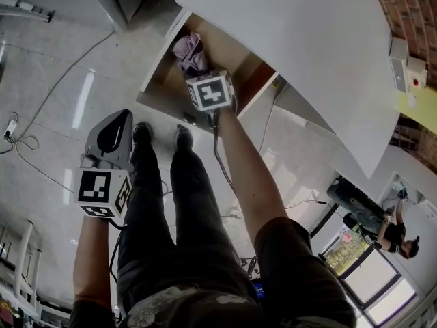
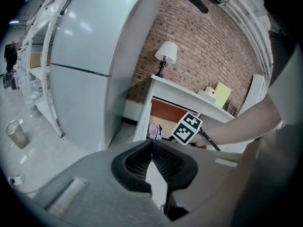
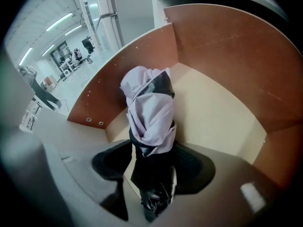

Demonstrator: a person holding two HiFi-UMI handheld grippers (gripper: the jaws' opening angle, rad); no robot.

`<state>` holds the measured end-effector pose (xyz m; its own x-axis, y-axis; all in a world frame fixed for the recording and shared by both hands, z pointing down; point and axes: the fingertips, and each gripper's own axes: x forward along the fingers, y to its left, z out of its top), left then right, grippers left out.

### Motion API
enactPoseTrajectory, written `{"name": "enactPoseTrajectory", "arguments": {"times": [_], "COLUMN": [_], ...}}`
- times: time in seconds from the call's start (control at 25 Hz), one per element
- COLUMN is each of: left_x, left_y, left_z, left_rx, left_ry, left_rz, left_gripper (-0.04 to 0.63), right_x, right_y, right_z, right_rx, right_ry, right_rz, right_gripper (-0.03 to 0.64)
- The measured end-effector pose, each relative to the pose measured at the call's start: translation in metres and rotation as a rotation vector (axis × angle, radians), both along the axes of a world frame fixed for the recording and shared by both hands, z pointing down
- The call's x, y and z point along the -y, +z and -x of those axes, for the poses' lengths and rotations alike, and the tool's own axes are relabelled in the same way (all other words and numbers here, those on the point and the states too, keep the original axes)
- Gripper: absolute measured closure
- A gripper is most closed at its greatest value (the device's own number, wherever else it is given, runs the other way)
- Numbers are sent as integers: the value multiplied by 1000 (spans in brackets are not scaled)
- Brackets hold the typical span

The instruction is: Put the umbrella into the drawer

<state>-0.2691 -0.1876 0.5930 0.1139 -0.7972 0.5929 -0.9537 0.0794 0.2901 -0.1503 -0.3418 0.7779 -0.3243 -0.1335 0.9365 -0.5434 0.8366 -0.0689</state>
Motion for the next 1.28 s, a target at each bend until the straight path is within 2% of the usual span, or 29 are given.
{"name": "enactPoseTrajectory", "arguments": {"times": [0.12,0.36,0.72,0.84,1.0,1.16,1.28], "left_x": [-1,3,-8,-15,-18,-15,-5], "left_y": [-2,-16,-54,-68,-86,-113,-128], "left_z": [0,2,9,12,16,17,7], "left_rx": [-8,2,21,12,-18,-25,-25], "left_ry": [1,32,73,86,96,86,110], "left_rz": [-2,-30,-64,-67,-83,-103,-129], "left_gripper": [584,584,584,584,584,584,584], "right_x": [1,-2,-6,-13,-27,-41,-44], "right_y": [-4,-21,-73,-104,-139,-173,-200], "right_z": [-2,-6,-21,-20,-11,-9,-13], "right_rx": [-2,-18,-2,40,97,148,190], "right_ry": [26,36,132,185,182,197,204], "right_rz": [-14,-32,-82,-108,-152,-144,-149], "right_gripper": [308,255,241,241,241,241,247]}}
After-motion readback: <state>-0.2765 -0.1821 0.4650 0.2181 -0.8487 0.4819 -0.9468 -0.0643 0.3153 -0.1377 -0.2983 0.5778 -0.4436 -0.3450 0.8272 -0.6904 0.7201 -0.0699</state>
